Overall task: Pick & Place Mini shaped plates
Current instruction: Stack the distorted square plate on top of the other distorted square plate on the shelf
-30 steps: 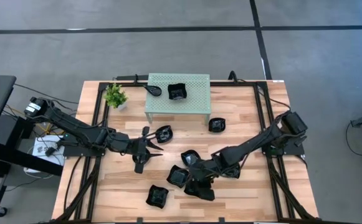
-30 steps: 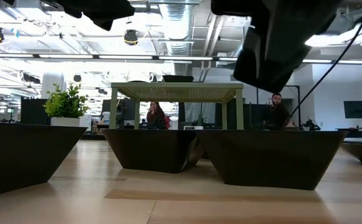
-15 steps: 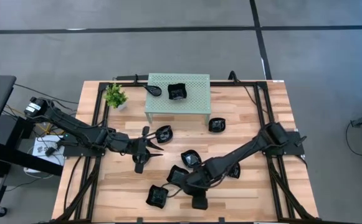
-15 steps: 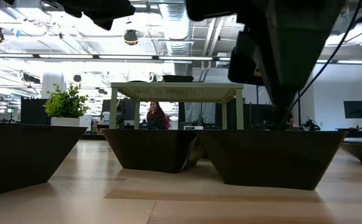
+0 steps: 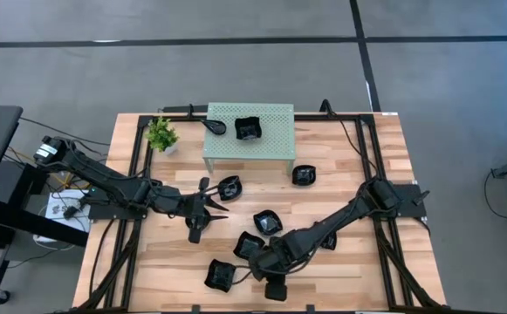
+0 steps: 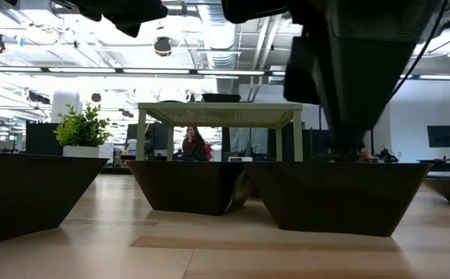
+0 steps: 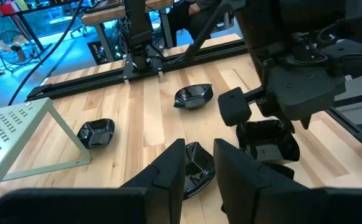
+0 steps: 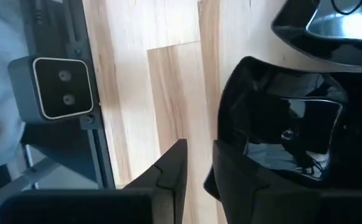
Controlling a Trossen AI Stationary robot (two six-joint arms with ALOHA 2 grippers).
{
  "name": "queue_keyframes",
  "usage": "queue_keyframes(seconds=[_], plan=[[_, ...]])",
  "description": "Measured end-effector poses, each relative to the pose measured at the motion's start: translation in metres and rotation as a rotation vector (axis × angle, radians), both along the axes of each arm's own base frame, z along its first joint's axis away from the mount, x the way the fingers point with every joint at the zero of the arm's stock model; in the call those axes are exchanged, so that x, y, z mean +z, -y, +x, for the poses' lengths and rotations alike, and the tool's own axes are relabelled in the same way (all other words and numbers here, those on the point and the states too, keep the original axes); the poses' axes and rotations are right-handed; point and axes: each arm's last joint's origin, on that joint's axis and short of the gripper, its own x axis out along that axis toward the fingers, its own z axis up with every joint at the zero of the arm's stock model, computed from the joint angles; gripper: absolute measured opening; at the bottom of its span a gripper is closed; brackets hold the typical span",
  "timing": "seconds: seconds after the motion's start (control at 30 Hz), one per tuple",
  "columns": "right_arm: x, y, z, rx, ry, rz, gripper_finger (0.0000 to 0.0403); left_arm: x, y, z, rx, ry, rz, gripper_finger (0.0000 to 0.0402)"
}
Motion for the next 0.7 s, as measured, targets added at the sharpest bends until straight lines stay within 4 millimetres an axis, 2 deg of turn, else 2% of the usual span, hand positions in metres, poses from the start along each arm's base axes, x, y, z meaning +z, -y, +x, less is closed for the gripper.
queue_keyframes(seconds=[0.2,0.4,0.7], plan=[[-0.0004,-0.0065,-0.0039,-0.047,0.020,-0.054,0.0072,0.0021,0.0002,0.0006,0.000,0.021,-0.007,0.0085],[-0.0021,-0.0036,-0.0068,-0.080,0.000,-0.111,0.0072,0.0045,0.0004,0.0011,-0.008,0.048,0.013,0.0085],[-0.0019,-0.0091,-0.0092,-0.100,0.000,-0.100,0.0072,0.0052,0.0005,0.0013,-0.009,0.055,0.013,0.0085]])
